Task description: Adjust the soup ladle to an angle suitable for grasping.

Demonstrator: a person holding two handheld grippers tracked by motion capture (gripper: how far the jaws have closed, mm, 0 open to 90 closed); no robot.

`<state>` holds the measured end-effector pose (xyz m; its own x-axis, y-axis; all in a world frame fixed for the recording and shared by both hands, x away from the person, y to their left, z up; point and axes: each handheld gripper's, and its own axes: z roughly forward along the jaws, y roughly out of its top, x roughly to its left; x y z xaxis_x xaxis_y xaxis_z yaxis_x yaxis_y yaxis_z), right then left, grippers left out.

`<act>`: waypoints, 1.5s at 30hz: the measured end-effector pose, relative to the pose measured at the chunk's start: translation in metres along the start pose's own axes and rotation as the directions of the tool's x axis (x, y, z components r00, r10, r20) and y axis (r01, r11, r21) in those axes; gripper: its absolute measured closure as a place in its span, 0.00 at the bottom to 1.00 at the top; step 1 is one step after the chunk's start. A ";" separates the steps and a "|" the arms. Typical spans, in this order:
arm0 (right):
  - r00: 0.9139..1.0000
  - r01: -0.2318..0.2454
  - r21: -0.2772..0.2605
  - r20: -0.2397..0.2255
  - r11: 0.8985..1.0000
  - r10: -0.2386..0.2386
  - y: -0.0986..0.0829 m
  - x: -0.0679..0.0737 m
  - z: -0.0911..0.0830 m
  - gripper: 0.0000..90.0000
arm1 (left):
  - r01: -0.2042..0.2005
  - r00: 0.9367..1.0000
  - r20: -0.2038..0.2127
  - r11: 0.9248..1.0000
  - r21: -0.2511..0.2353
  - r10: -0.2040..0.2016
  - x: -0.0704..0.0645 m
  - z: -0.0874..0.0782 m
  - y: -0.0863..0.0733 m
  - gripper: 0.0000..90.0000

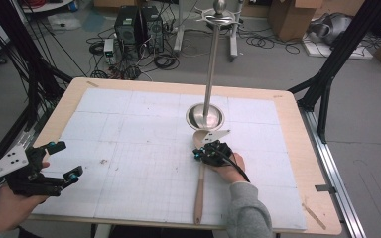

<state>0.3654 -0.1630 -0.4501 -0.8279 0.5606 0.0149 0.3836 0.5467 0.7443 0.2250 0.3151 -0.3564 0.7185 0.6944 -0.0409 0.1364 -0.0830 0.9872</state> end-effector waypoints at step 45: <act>0.964 -0.176 0.034 0.206 0.984 0.165 -0.088 -0.032 -0.105 1.00 | -0.020 0.995 0.101 1.000 0.014 0.019 -0.008 0.050 0.008 0.02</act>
<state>0.3152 -0.2937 -0.4459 -0.6509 0.7592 -0.0003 0.5369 0.4606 0.7068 0.2540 0.2731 -0.3559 0.7859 0.6172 -0.0377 0.1317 -0.1074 0.9855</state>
